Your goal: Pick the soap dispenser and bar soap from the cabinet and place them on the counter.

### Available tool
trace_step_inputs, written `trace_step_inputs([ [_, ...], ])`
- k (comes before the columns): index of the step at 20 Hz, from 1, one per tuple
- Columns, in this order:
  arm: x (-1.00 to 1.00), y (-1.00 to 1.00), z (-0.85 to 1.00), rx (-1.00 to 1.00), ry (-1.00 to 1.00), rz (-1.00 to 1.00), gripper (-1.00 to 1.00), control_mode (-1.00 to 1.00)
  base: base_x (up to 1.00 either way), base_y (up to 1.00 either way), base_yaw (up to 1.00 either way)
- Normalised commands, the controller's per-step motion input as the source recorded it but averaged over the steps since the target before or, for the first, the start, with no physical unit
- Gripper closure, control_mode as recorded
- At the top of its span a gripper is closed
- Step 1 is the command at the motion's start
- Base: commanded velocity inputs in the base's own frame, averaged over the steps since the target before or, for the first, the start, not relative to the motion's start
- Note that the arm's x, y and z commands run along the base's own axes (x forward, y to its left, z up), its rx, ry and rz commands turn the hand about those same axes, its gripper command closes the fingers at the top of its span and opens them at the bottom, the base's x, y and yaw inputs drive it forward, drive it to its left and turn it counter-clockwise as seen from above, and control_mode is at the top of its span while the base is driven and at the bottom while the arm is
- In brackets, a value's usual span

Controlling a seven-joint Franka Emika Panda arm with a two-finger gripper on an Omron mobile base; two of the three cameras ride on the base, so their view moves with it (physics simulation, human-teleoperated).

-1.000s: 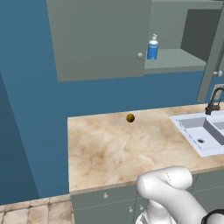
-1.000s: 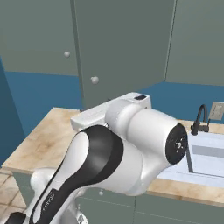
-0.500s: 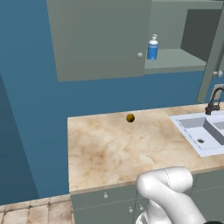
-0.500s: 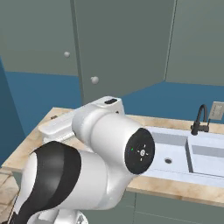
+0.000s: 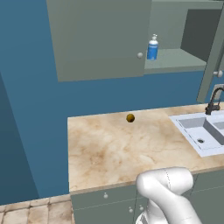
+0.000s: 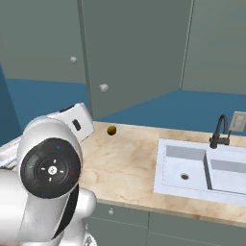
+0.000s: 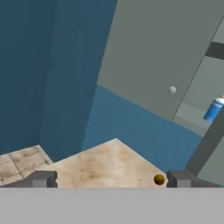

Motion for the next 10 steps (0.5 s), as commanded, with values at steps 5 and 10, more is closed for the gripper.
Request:
trace_step_inputs([
  [5, 0.00, 0.21, 0.13, -0.24, 0.00, -0.28, -1.00, -1.00, 0.00, 0.00, 0.00],
  [10, 0.00, 0.17, 0.07, -0.23, 0.01, -0.27, -1.00, -1.00, 0.00, 0.00, 0.00],
])
